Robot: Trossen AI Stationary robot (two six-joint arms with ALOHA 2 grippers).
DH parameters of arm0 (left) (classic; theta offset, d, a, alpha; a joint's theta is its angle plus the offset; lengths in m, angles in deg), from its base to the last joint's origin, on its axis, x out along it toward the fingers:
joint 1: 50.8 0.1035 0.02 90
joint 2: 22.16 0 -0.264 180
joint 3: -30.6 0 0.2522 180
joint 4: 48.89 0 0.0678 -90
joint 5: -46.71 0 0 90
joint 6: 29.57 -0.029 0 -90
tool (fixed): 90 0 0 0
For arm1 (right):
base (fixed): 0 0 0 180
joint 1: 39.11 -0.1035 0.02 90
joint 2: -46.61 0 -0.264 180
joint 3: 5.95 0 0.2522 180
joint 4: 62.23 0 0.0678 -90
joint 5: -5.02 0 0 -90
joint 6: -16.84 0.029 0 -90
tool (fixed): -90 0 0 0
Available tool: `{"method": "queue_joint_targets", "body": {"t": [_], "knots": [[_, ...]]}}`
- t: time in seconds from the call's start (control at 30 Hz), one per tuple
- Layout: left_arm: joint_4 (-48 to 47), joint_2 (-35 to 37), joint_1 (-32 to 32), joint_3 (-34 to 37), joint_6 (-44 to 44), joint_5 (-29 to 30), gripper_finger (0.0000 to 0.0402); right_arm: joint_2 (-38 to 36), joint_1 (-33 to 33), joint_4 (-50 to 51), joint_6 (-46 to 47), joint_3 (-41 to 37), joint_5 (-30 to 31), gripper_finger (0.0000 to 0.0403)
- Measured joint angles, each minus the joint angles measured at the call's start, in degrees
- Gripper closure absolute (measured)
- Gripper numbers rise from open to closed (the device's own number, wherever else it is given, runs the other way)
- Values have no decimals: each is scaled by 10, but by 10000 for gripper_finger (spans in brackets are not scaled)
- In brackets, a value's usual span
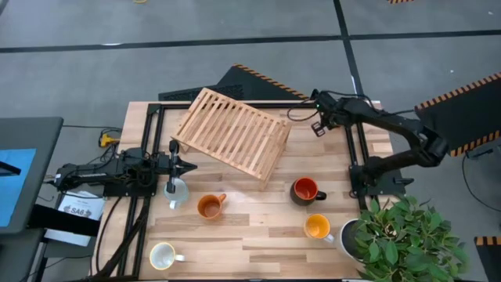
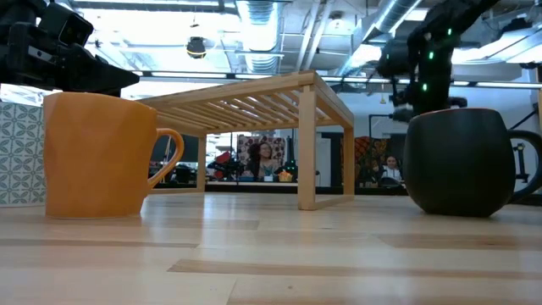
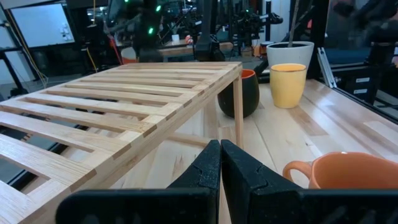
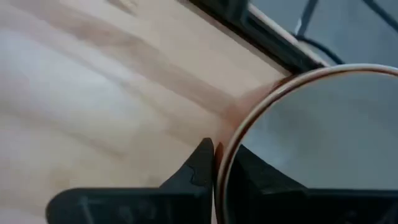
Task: Place coffee mugs
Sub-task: Put the orange white mug on the shelf
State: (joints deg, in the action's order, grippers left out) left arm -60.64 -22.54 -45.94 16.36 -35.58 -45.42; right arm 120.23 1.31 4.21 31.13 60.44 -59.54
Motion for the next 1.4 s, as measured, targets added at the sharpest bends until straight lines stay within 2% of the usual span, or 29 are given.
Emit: {"method": "queue_joint_targets", "body": {"t": [0.13,0.33,0.5,0.63,0.83,1.07,1.23,1.4], "knots": [[0,0,0,0,0,0,401,-35,-76,50,25,65,-7,353],[0,0,0,0,0,0,401,-51,-201,66,39,190,-29,353],[0,0,0,0,0,0,401,-27,-293,76,26,319,-29,353],[0,0,0,0,0,0,401,27,-339,104,11,431,-29,353],[0,0,0,0,0,0,401,165,-363,216,1,561,-31,353],[0,0,0,0,0,0,401,285,-359,284,-40,634,-42,353],[0,0,0,0,0,0,401,323,-352,320,-50,664,-62,353],[0,0,0,0,0,0,401,327,-339,321,-53,669,-86,353]]}}
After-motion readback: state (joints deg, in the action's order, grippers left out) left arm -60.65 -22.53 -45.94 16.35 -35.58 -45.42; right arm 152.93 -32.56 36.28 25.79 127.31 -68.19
